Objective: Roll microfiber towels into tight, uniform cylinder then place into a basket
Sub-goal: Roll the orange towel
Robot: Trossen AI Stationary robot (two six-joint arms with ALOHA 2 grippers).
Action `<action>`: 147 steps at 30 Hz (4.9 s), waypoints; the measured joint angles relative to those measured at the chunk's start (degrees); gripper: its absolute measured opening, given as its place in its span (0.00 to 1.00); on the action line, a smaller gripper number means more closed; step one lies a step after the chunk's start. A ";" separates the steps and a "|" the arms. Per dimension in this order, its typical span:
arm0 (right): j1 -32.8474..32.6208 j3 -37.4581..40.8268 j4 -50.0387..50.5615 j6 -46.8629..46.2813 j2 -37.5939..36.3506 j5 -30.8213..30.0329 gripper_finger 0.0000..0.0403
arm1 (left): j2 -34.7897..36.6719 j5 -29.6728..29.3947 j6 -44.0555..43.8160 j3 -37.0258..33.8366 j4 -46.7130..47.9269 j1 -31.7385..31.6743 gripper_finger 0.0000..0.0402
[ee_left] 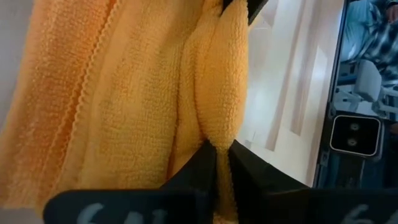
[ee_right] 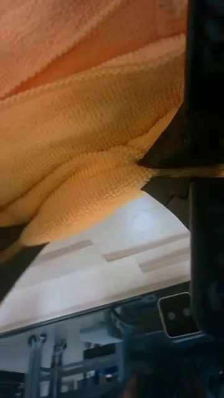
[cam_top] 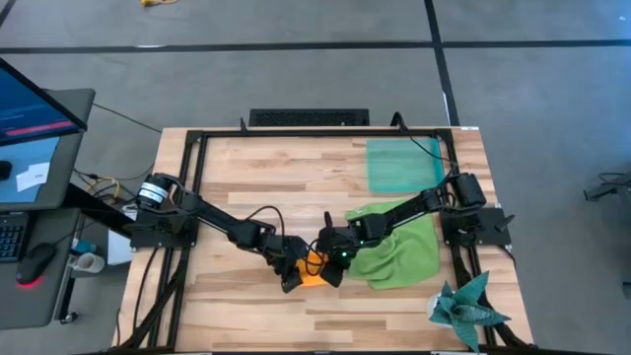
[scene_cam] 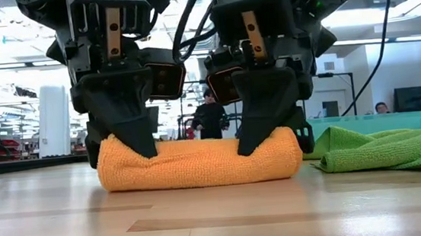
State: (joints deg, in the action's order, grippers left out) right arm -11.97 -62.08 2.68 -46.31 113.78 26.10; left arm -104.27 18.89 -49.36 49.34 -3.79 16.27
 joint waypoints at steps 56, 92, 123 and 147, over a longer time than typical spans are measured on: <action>0.83 0.00 0.26 -0.31 -0.11 -1.17 0.05 | 2.82 -28.21 23.51 0.08 1.94 9.01 0.26; 1.20 -0.04 0.14 -1.68 -0.04 -1.24 0.17 | 0.28 -22.13 12.76 0.42 4.86 4.04 0.26; -5.61 2.32 9.34 18.14 -18.42 -20.44 0.31 | 0.15 -19.09 11.54 0.26 6.32 3.91 0.26; -7.39 2.59 -2.86 19.95 -1.30 -27.69 0.06 | 0.15 -19.20 10.25 0.22 6.08 3.93 0.26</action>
State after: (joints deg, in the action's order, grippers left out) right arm -19.35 -59.50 -0.18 -26.35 112.48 -1.58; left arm -104.12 -0.32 -39.11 49.56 2.28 20.21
